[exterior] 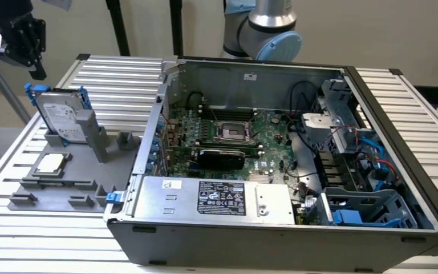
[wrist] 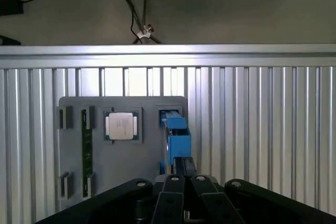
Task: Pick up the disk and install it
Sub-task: 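Pick up the disk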
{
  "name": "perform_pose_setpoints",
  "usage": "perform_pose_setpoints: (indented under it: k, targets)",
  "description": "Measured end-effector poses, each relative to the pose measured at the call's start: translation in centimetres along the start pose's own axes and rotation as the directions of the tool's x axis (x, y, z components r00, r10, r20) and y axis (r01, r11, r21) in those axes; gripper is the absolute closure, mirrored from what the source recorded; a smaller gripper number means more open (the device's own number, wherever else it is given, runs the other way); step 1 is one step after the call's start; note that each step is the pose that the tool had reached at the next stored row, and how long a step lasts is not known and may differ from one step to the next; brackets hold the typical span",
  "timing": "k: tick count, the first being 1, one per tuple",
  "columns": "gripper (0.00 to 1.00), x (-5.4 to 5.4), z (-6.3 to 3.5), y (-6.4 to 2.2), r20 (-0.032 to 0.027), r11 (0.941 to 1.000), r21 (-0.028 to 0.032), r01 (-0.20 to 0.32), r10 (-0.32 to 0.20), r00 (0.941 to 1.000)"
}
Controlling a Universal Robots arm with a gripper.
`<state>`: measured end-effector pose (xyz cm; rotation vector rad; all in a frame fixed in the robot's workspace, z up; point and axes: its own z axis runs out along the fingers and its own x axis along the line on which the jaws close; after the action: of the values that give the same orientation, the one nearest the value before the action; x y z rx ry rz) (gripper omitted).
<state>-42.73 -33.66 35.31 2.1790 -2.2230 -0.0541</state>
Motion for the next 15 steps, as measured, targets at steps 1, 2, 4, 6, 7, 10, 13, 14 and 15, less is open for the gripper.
perform_pose_setpoints:
  k: [1, 2, 4, 6, 7, 10, 13, 14, 15]
  targets:
    - [0.89, 0.0, 0.05, 0.19, 0.0000, 1.0000, 0.0027, 0.001, -0.001, 1.0000]
    - [0.88, 0.0, 0.09, 0.39, 0.0000, 1.0000, 0.0049, 0.002, -0.002, 1.0000]
    - [0.82, 0.0, 0.14, 0.61, -0.0004, 1.0000, 0.0072, 0.004, -0.004, 1.0000]
    - [0.76, 0.0, 0.17, 0.62, -0.0011, 1.0000, 0.0080, 0.005, -0.005, 1.0000]
    - [0.70, 0.0, 0.22, 0.63, -0.0011, 1.0000, 0.0085, 0.005, -0.005, 1.0000]
    - [0.58, 0.0, 0.53, 0.63, -0.0012, 0.9999, 0.0101, 0.005, -0.005, 1.0000]
    - [0.46, 0.0, 1.07, 0.63, -0.0011, 0.9999, 0.0137, 0.005, -0.005, 1.0000]
    - [0.46, 0.0, 1.24, 0.63, -0.0012, 0.9999, 0.0147, 0.005, -0.005, 1.0000]
    - [0.46, 0.0, 1.44, 0.64, -0.0012, 0.9999, 0.0159, 0.005, -0.005, 1.0000]
